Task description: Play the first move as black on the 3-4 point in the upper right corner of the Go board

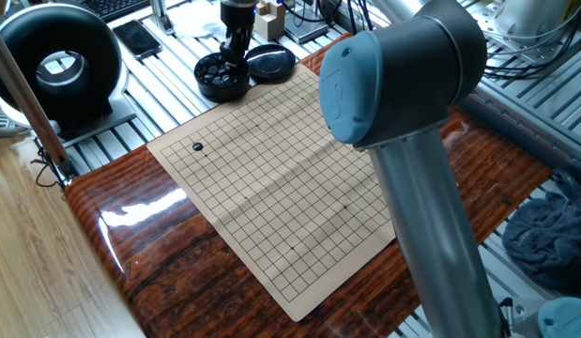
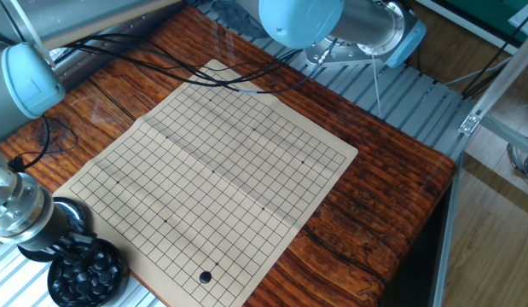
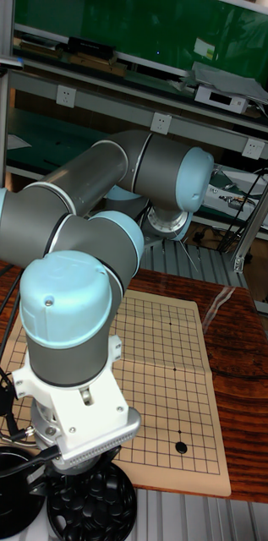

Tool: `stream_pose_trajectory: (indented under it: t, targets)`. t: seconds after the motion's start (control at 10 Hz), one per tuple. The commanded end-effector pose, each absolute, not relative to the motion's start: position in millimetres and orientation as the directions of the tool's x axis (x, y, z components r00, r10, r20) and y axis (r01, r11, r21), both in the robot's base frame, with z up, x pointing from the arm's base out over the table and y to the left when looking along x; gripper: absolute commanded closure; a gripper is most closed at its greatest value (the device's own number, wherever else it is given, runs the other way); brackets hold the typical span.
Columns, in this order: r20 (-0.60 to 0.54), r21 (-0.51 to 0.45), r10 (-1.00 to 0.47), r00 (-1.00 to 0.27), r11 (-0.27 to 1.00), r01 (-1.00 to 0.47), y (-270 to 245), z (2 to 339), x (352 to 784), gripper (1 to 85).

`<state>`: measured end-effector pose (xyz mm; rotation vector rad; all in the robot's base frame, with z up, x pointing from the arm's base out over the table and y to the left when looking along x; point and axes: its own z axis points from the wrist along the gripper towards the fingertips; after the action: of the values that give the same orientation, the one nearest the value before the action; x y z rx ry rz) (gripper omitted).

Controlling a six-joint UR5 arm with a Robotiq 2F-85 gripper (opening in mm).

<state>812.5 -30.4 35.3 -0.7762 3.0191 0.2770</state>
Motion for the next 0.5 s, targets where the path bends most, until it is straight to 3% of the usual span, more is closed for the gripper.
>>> stream_pose_trajectory:
  t: [0.0,0.4]
  targets:
    - [-0.067,0.170,-0.466,-0.882,0.866,-0.470,-30.3,37.1,814.8,64.0]
    - [-0.073,0.177,-0.467,-0.881,0.864,-0.472,-27.9,35.2,816.3,64.3]
